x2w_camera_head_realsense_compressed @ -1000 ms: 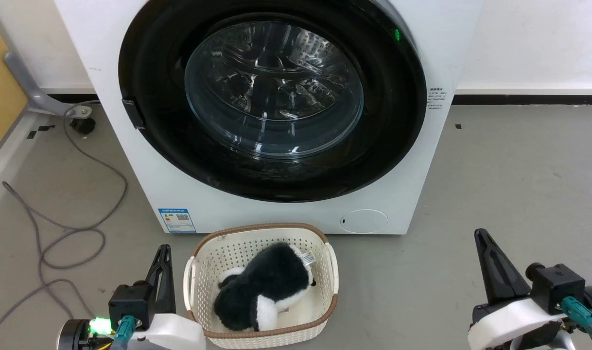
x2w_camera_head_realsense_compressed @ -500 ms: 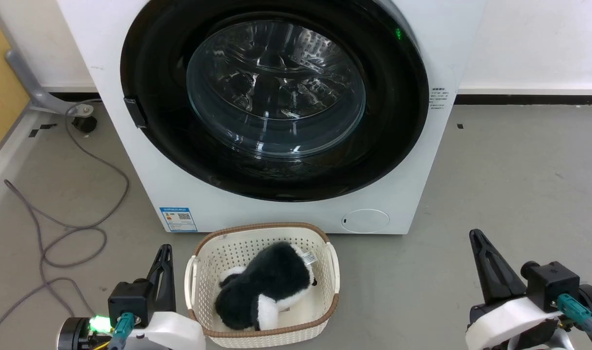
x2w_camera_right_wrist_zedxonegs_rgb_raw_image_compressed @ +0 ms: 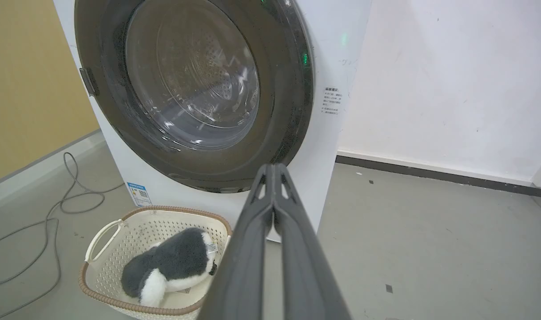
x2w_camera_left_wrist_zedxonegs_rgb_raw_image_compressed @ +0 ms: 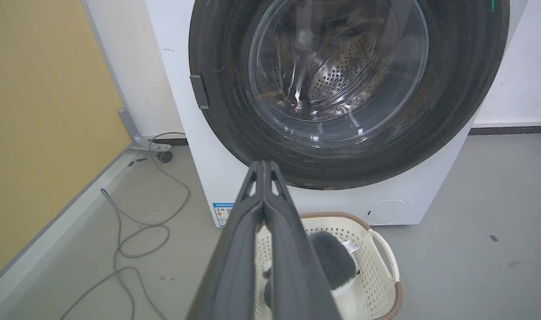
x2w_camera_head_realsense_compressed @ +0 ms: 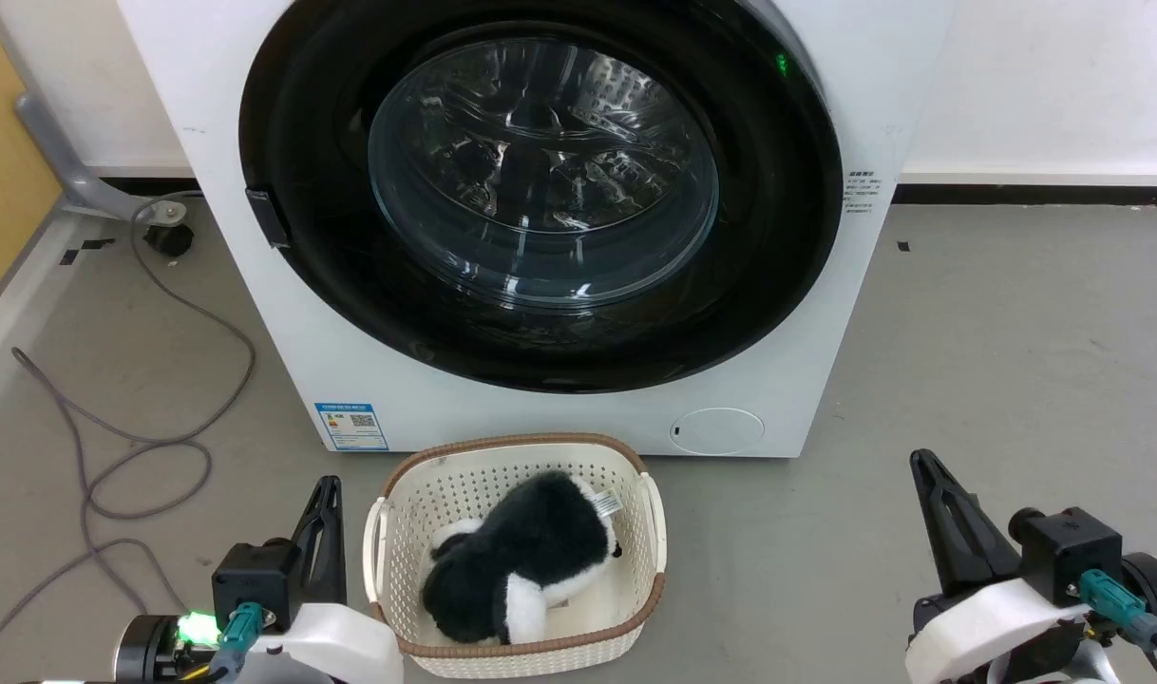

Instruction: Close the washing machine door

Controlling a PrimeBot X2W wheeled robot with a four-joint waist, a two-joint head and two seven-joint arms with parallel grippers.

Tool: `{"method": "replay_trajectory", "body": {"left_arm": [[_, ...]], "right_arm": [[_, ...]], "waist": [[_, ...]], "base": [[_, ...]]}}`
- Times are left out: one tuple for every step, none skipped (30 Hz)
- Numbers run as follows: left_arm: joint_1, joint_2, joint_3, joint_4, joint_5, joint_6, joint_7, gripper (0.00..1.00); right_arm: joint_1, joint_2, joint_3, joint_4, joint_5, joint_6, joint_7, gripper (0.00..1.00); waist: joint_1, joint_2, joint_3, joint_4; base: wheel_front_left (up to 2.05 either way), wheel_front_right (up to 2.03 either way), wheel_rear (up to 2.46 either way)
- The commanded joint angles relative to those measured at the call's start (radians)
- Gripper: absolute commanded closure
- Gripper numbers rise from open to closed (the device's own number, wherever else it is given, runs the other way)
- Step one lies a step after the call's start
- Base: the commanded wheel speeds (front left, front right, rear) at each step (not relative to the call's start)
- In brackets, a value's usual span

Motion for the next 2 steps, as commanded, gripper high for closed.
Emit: {"method": "replay_trajectory", "body": {"left_arm": [[-0.015, -0.003, 0.004, -0.006, 0.007, -0.006, 0.006, 1.0], [-0.015, -0.003, 0.005, -0.007, 0.007, -0.008, 0.008, 1.0]], "right_arm": [[0.016, 0.004, 0.004, -0.009, -0.011, -0.001, 0.006, 1.0], [0.016, 0.004, 0.004, -0.01, -0.011, -0.001, 0.008, 1.0]], "waist": [[0.0, 0.0, 0.0, 0.001], [0.0, 0.0, 0.0, 0.001]], "base": [[0.0, 0.0, 0.0], [0.0, 0.0, 0.0]]}}
